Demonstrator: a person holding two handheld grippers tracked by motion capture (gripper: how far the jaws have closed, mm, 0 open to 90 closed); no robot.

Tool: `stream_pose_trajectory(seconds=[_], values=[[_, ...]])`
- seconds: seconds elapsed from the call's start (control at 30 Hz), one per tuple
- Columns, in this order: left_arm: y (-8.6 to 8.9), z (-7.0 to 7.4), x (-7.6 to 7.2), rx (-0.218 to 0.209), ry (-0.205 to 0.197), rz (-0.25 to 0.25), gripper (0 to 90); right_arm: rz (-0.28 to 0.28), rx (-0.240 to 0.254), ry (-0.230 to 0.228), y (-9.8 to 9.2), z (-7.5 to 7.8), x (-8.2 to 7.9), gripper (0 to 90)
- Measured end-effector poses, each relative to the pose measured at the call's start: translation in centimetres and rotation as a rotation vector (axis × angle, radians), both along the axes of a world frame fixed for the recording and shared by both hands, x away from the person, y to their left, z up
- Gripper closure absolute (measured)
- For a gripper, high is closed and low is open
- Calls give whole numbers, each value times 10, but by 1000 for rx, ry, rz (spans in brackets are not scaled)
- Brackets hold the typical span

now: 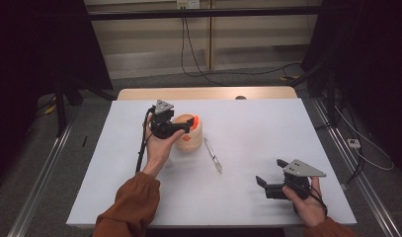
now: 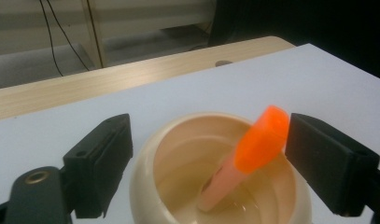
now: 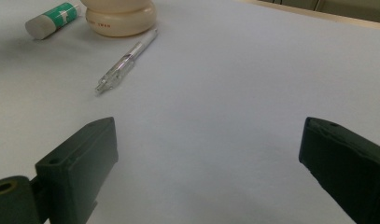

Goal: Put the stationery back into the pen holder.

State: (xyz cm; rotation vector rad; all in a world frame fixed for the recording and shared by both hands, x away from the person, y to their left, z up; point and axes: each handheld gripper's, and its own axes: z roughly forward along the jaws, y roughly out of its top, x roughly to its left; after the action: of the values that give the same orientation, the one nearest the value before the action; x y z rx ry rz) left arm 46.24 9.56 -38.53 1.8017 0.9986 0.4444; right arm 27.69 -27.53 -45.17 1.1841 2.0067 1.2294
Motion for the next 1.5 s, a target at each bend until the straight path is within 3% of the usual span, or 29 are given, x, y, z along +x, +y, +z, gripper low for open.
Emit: stream_pose_trajectory(seconds=[0.07,0.17,0.3,0.43,0.5,0.6,0.7,0.77,0.83,0.93,1.0,1.13,1.2,1.33,1.5], values=[[2,2,-1,-17,12,5,99,1,0,0,0,0,0,42],[5,5,-3,9,25,18,54,1,0,0,0,0,0,42],[11,9,-7,26,39,36,41,1,0,1,0,0,0,42],[16,15,-12,13,46,40,41,-1,0,1,0,0,0,42],[18,17,-14,-4,69,69,41,-1,0,1,0,0,0,42],[20,19,-18,7,97,98,47,-1,1,2,0,0,0,42],[23,21,-23,-32,154,88,48,-1,1,2,0,0,0,42],[24,23,-27,15,138,98,46,-2,0,1,0,0,0,42],[26,24,-30,18,120,119,55,-1,0,1,0,0,0,42],[29,24,-35,27,156,150,54,-1,1,1,0,0,0,42],[30,22,-39,71,165,179,57,-1,0,1,0,0,0,42],[35,15,-46,117,182,214,67,-1,0,0,0,0,0,42],[40,13,-51,101,192,222,78,-1,0,0,0,0,0,42],[48,10,-56,123,204,233,87,0,1,-1,1,0,0,42],[51,1,-63,151,215,320,84,0,1,1,1,0,0,42]])
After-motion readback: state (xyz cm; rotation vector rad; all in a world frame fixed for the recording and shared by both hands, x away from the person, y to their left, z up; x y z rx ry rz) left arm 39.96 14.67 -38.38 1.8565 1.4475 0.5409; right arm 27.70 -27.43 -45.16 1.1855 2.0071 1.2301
